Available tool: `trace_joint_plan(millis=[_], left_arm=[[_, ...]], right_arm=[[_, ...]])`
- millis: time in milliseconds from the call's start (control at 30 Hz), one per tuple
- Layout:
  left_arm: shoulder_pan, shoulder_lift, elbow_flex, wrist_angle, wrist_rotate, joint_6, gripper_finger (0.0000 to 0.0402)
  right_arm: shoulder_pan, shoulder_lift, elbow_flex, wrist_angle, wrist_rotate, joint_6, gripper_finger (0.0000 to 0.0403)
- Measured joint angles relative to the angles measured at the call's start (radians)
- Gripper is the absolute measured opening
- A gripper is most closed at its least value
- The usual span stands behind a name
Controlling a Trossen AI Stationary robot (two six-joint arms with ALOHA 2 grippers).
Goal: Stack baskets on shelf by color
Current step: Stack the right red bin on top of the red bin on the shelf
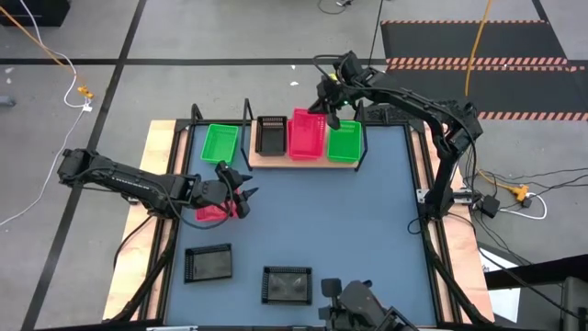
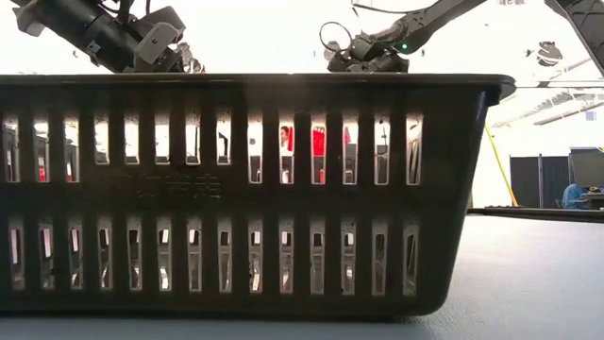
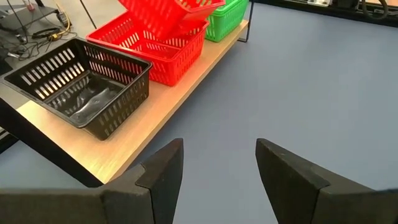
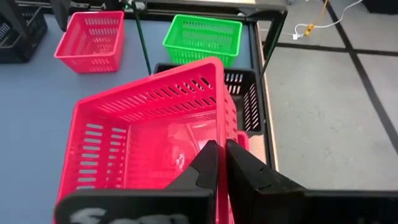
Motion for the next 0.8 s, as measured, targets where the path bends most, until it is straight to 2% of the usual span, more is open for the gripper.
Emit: trace_joint_plan(millis=[200,533,633,800], left_arm=[[0.0,0.0,0.0,0.0,0.0,0.0,0.0202],[0.0,0.0,0.0,0.001,0.0,-0.015,0.0202],[0.0,0.0,0.0,0.001,0.0,-0.016,0.0202],[0.0,0.0,0.0,0.0,0.0,-0.023,0.0202]], right_arm=[[0.003,0.0,-0.021,-0.008,0.004,-0.004,0.0008],[0.012,0.001,-0.107,0.039,0.135,0.069,0.0014],[0.012,0.001,-0.107,0.053,0.135,0.112,0.0039],[0.006,0.001,-0.107,0.083,0.137,0.171,0.0112]])
